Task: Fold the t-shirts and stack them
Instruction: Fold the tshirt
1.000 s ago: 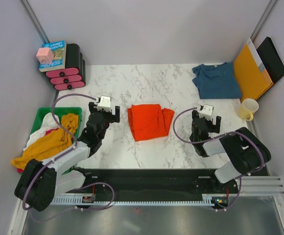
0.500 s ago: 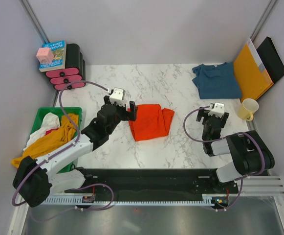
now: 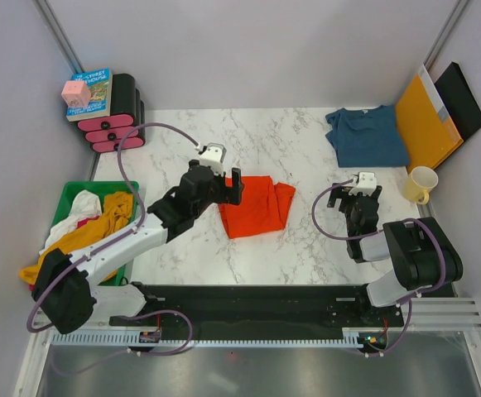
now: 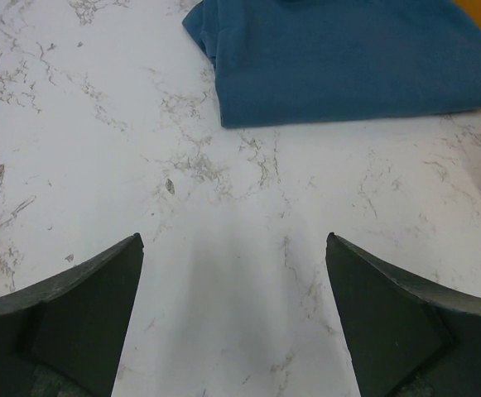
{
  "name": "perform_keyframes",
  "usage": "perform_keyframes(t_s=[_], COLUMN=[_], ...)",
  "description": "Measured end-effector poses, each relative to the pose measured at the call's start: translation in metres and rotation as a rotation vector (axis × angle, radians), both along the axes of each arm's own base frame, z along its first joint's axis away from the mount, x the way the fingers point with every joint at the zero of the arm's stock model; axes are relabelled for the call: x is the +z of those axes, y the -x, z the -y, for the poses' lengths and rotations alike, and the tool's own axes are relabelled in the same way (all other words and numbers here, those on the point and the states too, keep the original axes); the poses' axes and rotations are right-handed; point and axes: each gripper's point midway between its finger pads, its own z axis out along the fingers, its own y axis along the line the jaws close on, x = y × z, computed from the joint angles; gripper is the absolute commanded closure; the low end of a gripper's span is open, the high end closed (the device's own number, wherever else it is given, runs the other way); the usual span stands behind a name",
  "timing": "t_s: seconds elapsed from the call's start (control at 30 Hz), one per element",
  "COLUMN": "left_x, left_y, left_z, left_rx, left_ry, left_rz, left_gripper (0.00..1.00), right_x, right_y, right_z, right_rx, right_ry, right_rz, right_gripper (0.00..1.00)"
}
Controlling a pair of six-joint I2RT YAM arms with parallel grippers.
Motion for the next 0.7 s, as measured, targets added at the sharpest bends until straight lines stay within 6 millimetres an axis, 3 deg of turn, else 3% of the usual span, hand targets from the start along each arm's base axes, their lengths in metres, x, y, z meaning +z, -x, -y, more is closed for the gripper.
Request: perform_keyframes(t_s=[0.2,0.47,0.53,0.7], left_x=[-0.025,-0.031,-0.035,-0.061], left_y=[-0.004,0.037,0.044,0.058], left_z=[0.025,0.045,0.042,0.003], left_rx=[-0.035,-0.051,-0.002,0.279], left_ry=[-0.044,-0.192,-0.222,-0.283], left_rz=[-0.141,-0.209,-0.236,-0.403], left_gripper=[0.0,0.0,0.0,0.0], right_x=[0.0,0.0,0.0,0.0], right_y=[0.0,0.0,0.0,0.0], right_z=[-0.002,-0.003,-0.003,-0.003], right_rx=[0.012,0.015,0.015,0.016], right_ry=[-0.002,-0.002,-0.002,-0.003], right_rz=[0.0,0.0,0.0,0.0], right_gripper=[0.02,0.02,0.02,0.02])
